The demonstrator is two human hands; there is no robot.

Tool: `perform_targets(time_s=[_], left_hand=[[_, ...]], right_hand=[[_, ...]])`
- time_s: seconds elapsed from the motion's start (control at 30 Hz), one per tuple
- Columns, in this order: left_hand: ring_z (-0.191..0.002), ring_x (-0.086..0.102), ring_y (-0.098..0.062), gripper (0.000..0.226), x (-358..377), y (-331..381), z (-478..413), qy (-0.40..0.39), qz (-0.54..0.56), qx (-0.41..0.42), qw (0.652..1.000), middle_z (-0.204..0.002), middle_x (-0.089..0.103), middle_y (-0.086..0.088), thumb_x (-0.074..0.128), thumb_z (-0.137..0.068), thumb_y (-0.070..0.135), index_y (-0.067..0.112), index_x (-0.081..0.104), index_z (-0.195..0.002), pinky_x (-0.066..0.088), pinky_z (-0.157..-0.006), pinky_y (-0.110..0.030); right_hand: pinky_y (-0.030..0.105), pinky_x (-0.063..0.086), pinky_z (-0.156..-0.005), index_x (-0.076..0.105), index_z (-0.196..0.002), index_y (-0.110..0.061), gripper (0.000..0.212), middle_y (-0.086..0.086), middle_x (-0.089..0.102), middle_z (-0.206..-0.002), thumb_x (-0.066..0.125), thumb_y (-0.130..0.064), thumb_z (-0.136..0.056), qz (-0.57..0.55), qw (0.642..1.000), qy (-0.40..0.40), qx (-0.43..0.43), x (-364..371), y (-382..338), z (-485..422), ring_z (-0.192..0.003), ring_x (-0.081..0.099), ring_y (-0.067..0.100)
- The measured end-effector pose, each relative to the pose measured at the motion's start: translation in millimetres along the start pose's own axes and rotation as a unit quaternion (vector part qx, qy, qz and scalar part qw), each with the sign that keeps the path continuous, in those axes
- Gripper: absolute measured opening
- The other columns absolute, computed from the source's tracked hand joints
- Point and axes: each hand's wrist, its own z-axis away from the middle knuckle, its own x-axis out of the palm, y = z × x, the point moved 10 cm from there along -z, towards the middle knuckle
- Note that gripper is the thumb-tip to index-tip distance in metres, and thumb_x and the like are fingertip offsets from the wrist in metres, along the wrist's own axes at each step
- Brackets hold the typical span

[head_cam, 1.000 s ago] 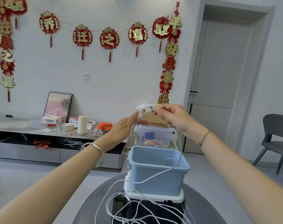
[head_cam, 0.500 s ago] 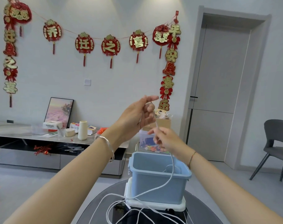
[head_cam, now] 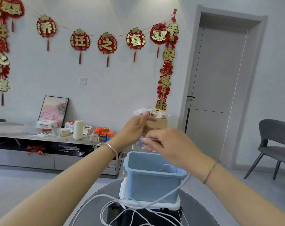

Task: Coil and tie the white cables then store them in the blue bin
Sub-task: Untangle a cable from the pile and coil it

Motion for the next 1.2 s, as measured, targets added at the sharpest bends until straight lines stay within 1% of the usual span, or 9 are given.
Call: perform_targets(time_s=[0.1,0.2,0.4,0.6,0.7,0.8,0.93,1.03,1.2], left_hand=[[-0.045,0.051,-0.013,0.064,10.0,2.5,15.9,-0.065,-0.058,-0.002,0.996,-0.046,0.056,0.002,0.018,-0.103,0.039,0.006,0.062,-0.072,0.045,-0.052,-0.019],[-0.041,0.040,-0.009,0.068,20.9,4.3,26.8,-0.128,-0.018,-0.023,0.991,-0.045,0.045,0.003,0.011,-0.103,0.043,0.003,0.065,-0.089,0.038,-0.050,-0.017],[-0.045,0.017,-0.008,0.053,44.3,20.7,44.7,-0.236,0.146,-0.053,0.959,-0.049,0.024,0.008,0.021,-0.097,0.048,0.013,0.058,-0.082,0.020,-0.046,-0.018],[-0.032,0.022,-0.002,0.041,30.7,33.9,31.0,-0.162,0.358,-0.072,0.917,-0.037,0.027,0.011,0.026,-0.102,0.037,0.015,0.052,-0.080,0.018,-0.043,-0.016],[-0.031,0.025,-0.003,0.039,13.2,29.6,16.8,-0.055,0.372,-0.063,0.924,-0.036,0.026,0.009,0.029,-0.102,0.038,0.013,0.055,-0.087,0.027,-0.039,-0.012],[-0.033,0.028,-0.003,0.041,-2.6,22.4,3.6,0.034,0.348,-0.056,0.935,-0.038,0.027,0.009,0.028,-0.103,0.038,0.012,0.059,-0.093,0.031,-0.039,-0.012],[-0.035,0.042,-0.005,0.048,-26.8,12.5,-7.9,0.118,0.152,-0.028,0.981,-0.034,0.035,0.008,0.025,-0.105,0.033,0.015,0.064,-0.084,0.037,-0.044,-0.014],[-0.038,0.052,-0.006,0.050,-29.6,3.8,-8.8,0.095,0.046,-0.025,0.994,-0.038,0.052,0.005,0.023,-0.105,0.030,0.012,0.064,-0.083,0.043,-0.045,-0.016],[-0.040,0.056,-0.008,0.049,-2.2,-0.7,10.0,-0.049,-0.023,-0.049,0.997,-0.048,0.063,0.001,0.022,-0.105,0.031,0.007,0.062,-0.090,0.048,-0.047,-0.018]], right_hand=[[0.016,0.031,-0.051,0.063,-0.072,-0.021,0.031,-0.007,0.050,-0.053,0.061,-0.049,-0.084,-0.091,0.990,0.104,-0.002,-30.6,21.5,2.2,-0.054,0.045,0.006],[0.016,0.033,-0.053,0.064,-0.068,-0.018,0.034,-0.009,0.053,-0.054,0.066,-0.052,-0.073,-0.225,0.961,0.158,0.027,-40.6,49.9,0.3,-0.052,0.043,0.006],[0.014,0.047,-0.064,0.065,-0.085,-0.017,0.015,-0.006,0.064,-0.073,0.067,-0.028,-0.076,-0.428,0.890,0.145,0.059,-16.6,84.7,-6.9,-0.067,0.057,0.008],[0.013,0.032,-0.042,0.070,-0.088,-0.020,0.014,-0.006,0.062,-0.068,0.056,-0.020,-0.092,-0.560,0.795,0.166,0.164,35.1,98.6,-5.0,-0.044,0.043,0.003],[0.016,0.029,-0.041,0.068,-0.092,-0.031,0.022,-0.001,0.058,-0.069,0.050,-0.019,-0.096,-0.532,0.813,0.149,0.187,58.9,86.0,-8.1,-0.040,0.035,0.004],[0.014,0.030,-0.042,0.067,-0.092,-0.022,0.029,-0.001,0.061,-0.071,0.040,-0.015,-0.101,-0.427,0.884,0.028,0.186,82.9,56.2,-12.9,-0.037,0.035,0.002],[0.013,0.031,-0.044,0.061,-0.112,-0.011,0.024,-0.003,0.054,-0.062,0.040,-0.014,-0.100,-0.397,0.902,-0.064,0.159,89.4,20.3,-1.6,-0.039,0.039,0.000],[0.014,0.035,-0.049,0.064,-0.105,-0.012,0.021,-0.006,0.050,-0.059,0.046,-0.021,-0.099,-0.359,0.922,-0.055,0.135,67.3,14.5,6.0,-0.045,0.043,-0.001],[0.040,0.049,-0.063,0.067,-0.078,-0.024,0.016,0.001,0.065,-0.064,0.064,-0.037,-0.087,-0.279,0.950,0.093,0.107,8.4,42.7,10.7,-0.061,0.058,0.021]])
